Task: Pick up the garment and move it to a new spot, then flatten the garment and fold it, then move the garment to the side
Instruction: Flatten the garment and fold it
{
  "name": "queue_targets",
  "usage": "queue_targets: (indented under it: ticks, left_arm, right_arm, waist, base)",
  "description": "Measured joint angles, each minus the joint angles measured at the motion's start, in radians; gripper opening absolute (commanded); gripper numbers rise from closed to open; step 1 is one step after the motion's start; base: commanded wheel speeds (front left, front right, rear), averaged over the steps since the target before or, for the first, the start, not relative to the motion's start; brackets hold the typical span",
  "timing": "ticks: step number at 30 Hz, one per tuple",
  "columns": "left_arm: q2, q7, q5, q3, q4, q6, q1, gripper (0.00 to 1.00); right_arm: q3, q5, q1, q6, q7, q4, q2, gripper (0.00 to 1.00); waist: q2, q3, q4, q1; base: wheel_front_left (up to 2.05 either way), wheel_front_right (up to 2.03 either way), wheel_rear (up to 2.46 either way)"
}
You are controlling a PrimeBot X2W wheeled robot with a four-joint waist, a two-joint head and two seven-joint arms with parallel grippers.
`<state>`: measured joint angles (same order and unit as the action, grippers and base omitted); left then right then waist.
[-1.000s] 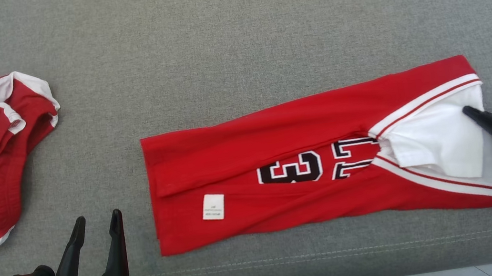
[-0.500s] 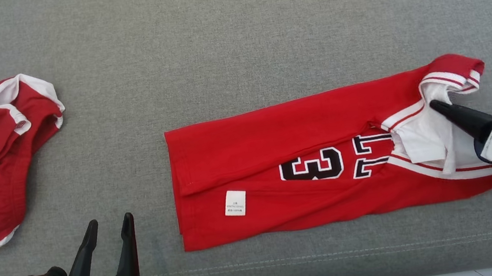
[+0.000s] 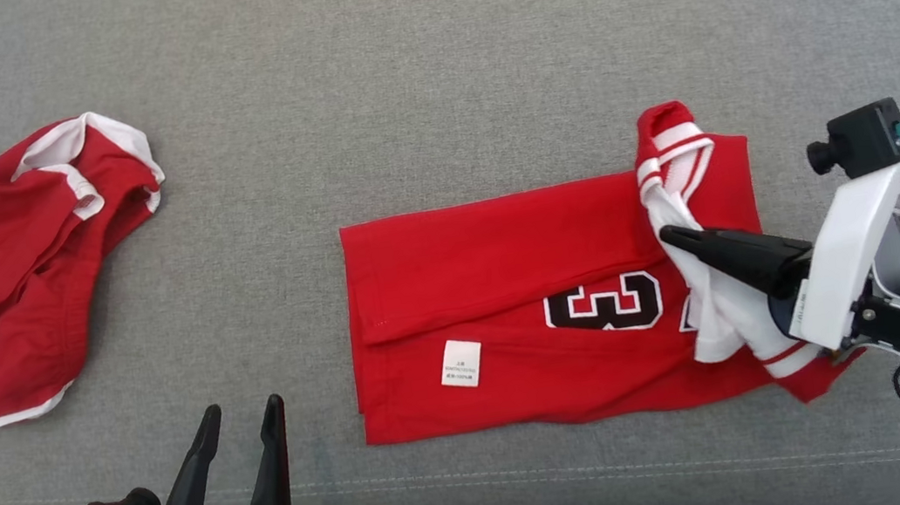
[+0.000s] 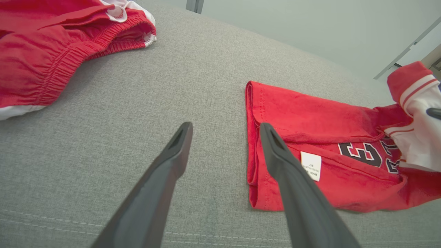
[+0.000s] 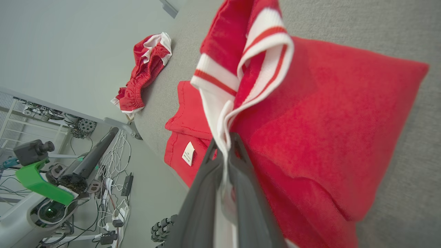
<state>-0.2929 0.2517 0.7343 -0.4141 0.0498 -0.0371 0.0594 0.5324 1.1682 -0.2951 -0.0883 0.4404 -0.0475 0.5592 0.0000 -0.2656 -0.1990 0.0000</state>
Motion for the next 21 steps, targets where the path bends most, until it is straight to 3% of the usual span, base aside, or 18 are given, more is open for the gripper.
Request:
queue_targets:
  ticks: [9,18,21]
  left_arm:
    - [0.035,0.0,-0.005,-0.015,-0.02,0.021,-0.034,1.0]
    - [0.064,0.0,-0.009,-0.02,-0.048,0.042,-0.068,1.0]
    - [0.072,0.0,-0.009,-0.017,-0.058,0.046,-0.072,1.0]
  right_arm:
    - [0.06,-0.055,-0.053,0.099,0.019,-0.027,-0.102,0.0]
    - [0.135,-0.111,-0.092,0.15,0.027,0.014,-0.198,0.0]
    - [0.152,-0.131,-0.109,0.153,0.027,0.043,-0.226,0.0]
  waist:
    - [0.0,-0.012,-0.061,0.0]
    - [0.0,-0.025,-0.125,0.0]
    - [0.0,-0.027,-0.142,0.0]
  base:
    - [0.0,0.0,0.0]
    - [0.0,0.0,0.0]
    - [0.0,0.0,0.0]
